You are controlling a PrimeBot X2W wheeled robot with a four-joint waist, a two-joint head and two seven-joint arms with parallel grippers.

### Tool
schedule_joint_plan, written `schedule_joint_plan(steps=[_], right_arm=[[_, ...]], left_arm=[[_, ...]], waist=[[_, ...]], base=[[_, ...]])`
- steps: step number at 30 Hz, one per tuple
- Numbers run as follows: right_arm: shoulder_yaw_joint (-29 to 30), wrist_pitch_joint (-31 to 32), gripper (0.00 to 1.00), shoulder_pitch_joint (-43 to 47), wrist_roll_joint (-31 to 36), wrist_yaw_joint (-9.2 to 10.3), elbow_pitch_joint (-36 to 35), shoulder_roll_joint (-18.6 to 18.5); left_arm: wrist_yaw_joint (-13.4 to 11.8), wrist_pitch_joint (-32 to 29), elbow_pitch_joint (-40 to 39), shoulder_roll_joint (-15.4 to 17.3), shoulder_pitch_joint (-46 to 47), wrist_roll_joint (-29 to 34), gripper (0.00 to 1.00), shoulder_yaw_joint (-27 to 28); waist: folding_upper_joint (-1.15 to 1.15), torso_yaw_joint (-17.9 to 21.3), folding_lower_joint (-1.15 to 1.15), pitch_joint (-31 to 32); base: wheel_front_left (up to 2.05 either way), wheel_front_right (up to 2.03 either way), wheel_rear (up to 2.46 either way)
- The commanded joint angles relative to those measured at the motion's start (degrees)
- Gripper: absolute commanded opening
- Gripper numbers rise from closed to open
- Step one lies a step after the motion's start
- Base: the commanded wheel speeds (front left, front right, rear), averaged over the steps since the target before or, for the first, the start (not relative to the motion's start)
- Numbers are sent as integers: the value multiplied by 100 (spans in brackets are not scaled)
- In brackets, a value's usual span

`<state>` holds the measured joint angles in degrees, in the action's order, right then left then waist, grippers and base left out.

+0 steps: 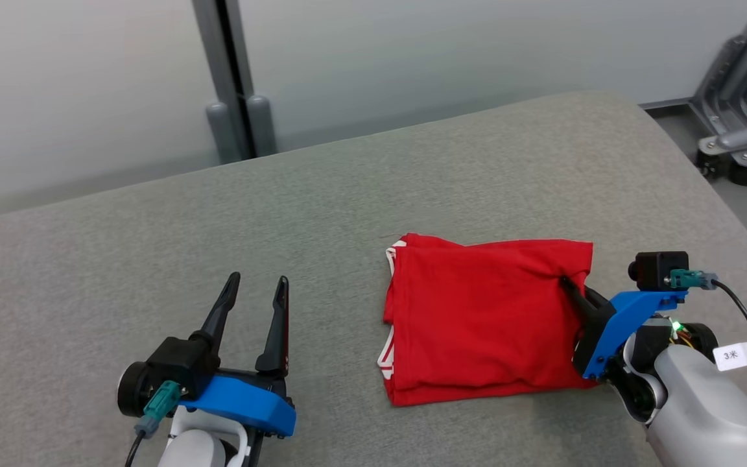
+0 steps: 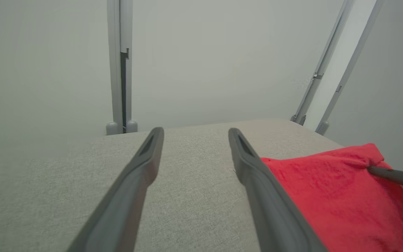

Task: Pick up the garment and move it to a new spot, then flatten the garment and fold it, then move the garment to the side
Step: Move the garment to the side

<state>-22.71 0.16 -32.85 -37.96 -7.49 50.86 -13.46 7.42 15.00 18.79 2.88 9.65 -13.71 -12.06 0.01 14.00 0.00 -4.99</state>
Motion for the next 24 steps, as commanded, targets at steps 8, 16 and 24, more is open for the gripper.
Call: schedule_joint_plan(steps=[8, 16, 24], right_arm=[[51, -272, 0, 5, -124, -1, -57, -155], [-77, -332, 0, -723, 137, -1, 38, -446], [-36, -461, 0, -1841, 274, -1, 354, -852]], left_arm=[[9, 25, 31, 5, 229, 21, 100, -131], [9, 25, 15, 103, 555, 101, 100, -172], [10, 25, -24, 203, 937, 156, 100, -239]], waist=[[-1, 206, 0, -144], [-1, -150, 0, -767], [-1, -562, 0, -1577]], base=[[0, 0, 0], [0, 0, 0], [0, 0, 0]])
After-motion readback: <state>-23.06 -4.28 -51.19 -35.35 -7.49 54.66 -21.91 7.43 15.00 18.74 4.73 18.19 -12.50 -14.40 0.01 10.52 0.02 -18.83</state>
